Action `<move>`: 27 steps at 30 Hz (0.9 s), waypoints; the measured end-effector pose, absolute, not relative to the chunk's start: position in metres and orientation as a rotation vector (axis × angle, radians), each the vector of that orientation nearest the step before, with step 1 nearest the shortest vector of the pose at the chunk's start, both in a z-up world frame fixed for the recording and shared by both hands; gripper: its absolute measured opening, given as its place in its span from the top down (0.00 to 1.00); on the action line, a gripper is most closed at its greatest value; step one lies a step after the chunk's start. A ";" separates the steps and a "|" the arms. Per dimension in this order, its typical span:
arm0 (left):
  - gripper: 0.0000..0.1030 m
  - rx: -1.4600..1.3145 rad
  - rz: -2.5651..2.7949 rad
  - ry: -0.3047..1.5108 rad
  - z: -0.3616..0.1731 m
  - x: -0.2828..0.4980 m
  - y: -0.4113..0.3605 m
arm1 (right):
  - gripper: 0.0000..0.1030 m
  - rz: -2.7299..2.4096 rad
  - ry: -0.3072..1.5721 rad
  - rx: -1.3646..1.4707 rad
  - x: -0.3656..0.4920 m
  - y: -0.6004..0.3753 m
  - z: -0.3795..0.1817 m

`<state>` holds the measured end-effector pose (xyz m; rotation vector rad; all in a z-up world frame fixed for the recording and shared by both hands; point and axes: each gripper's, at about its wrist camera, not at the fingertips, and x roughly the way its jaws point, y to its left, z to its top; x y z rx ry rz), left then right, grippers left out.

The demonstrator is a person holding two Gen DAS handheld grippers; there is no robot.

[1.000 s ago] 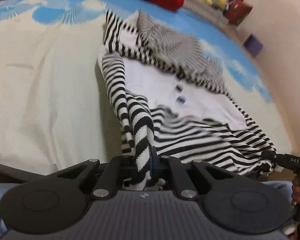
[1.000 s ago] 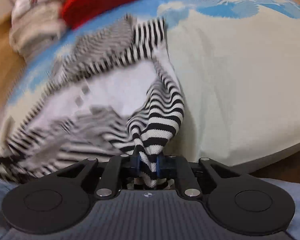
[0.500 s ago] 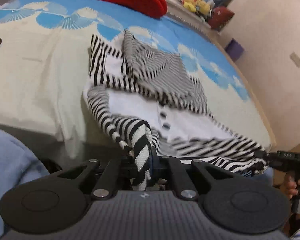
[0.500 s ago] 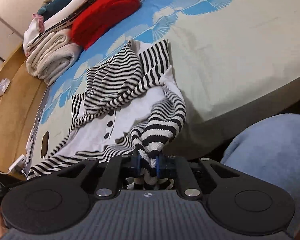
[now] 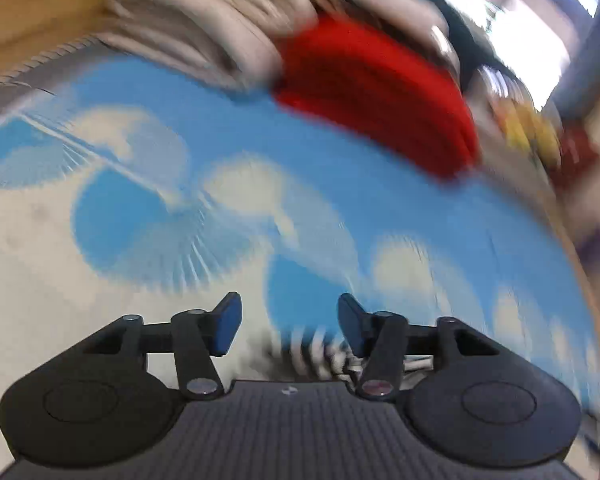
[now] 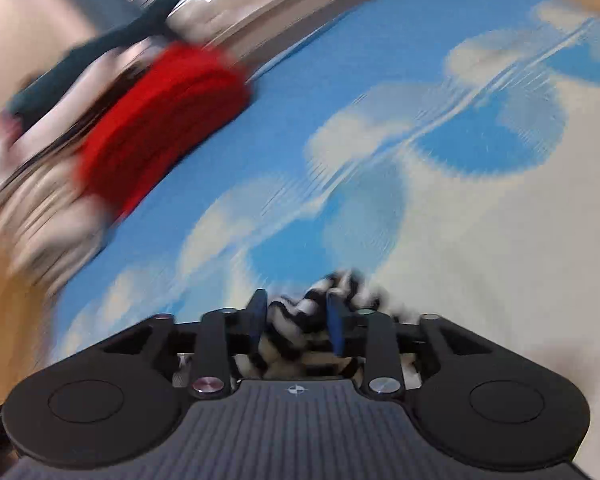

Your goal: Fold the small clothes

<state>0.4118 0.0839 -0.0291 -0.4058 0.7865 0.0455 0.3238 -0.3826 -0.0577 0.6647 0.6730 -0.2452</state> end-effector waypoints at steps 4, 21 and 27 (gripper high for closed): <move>0.05 -0.306 0.039 0.732 -0.048 0.374 0.089 | 0.31 -0.137 0.562 0.622 0.289 -0.375 -0.083; 0.05 0.091 -0.251 0.909 -0.135 0.310 0.035 | 0.33 -0.089 0.831 0.309 0.284 -0.338 -0.128; 0.05 0.127 -0.228 1.004 -0.153 0.307 0.031 | 0.33 -0.065 0.915 0.201 0.281 -0.324 -0.142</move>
